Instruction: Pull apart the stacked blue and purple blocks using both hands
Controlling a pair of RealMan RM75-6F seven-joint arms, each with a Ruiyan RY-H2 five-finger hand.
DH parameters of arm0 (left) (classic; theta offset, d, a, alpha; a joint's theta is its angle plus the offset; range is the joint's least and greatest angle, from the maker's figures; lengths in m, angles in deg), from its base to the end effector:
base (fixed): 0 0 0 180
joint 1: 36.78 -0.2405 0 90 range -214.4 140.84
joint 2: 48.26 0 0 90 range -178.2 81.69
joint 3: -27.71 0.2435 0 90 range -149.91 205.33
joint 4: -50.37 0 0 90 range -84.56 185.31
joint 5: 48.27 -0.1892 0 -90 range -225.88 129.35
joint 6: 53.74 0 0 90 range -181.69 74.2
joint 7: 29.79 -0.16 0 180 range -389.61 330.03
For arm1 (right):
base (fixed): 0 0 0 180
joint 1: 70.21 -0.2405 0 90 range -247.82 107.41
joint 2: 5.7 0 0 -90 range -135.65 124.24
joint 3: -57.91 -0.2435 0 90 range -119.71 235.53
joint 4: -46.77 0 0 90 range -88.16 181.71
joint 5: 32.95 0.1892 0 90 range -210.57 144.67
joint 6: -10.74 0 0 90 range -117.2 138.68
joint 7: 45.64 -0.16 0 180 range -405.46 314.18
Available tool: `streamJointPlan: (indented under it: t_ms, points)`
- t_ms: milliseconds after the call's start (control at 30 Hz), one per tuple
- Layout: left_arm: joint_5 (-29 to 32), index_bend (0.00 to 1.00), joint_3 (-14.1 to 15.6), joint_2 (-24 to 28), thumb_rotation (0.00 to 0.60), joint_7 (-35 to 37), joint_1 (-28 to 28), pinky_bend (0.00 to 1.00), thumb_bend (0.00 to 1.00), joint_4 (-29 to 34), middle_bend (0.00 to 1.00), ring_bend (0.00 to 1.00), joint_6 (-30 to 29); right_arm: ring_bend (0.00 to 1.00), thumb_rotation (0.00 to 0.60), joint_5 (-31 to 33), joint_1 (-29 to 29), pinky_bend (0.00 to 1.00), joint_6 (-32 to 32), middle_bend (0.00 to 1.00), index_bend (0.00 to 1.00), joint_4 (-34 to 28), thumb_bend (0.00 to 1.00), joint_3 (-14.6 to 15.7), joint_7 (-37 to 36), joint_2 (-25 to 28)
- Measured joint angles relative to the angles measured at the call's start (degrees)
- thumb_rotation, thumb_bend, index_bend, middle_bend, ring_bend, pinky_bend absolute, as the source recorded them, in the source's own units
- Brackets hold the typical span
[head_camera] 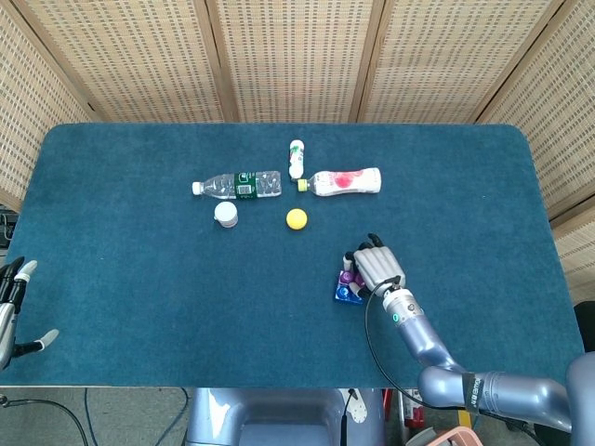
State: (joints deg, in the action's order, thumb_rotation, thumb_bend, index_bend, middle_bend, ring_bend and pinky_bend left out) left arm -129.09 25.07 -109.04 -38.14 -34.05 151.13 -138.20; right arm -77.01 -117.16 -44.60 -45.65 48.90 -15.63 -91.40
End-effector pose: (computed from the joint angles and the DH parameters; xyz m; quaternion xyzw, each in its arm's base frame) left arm -0.2895 0.1805 0.1798 -0.5789 -0.4071 -0.3392 0.6197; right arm -0.1371 -0.3443 -0.0004 0.7333 -0.4340 0.3009 0.4281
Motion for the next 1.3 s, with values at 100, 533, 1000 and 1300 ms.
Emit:
streamJointPlan:
  t_ms: [100, 533, 1000, 1300]
  points:
    - [0.20, 0.00, -0.07, -0.07, 0.600, 0.00, 0.10, 0.00, 0.00, -0.05, 0.00, 0.00, 0.15, 0.24, 0.600, -2.93, 0.63, 0.00, -1.38, 0.65, 0.62, 0.10, 0.43, -0.38, -2.02, -0.15]
    - [-2.24, 0.00, 0.27, 3.66, 0.600, 12.67, 3.67, 0.00, 0.00, 0.25, 0.00, 0.00, 7.39, 0.24, 0.600, -16.49, 3.03, 0.00, -3.88, 0.65, 0.62, 2.46, 0.43, -5.45, -25.31, -1.57]
    - [-4.70, 0.00, -5.14, 9.18, 0.600, 33.06, 15.56, 0.00, 0.00, 1.47, 0.00, 0.00, 18.10, 0.24, 0.600, -13.87, -2.33, 0.00, 2.91, 0.65, 0.62, 11.12, 0.43, -17.11, -47.56, -11.94]
    - [2.06, 0.00, -8.29, 10.07, 0.600, 33.19, 22.45, 0.00, 0.00, 5.13, 0.00, 0.00, 28.36, 0.24, 0.600, -6.01, -4.82, 0.00, 3.43, 0.65, 0.62, 12.66, 0.43, -22.87, -52.01, -18.43]
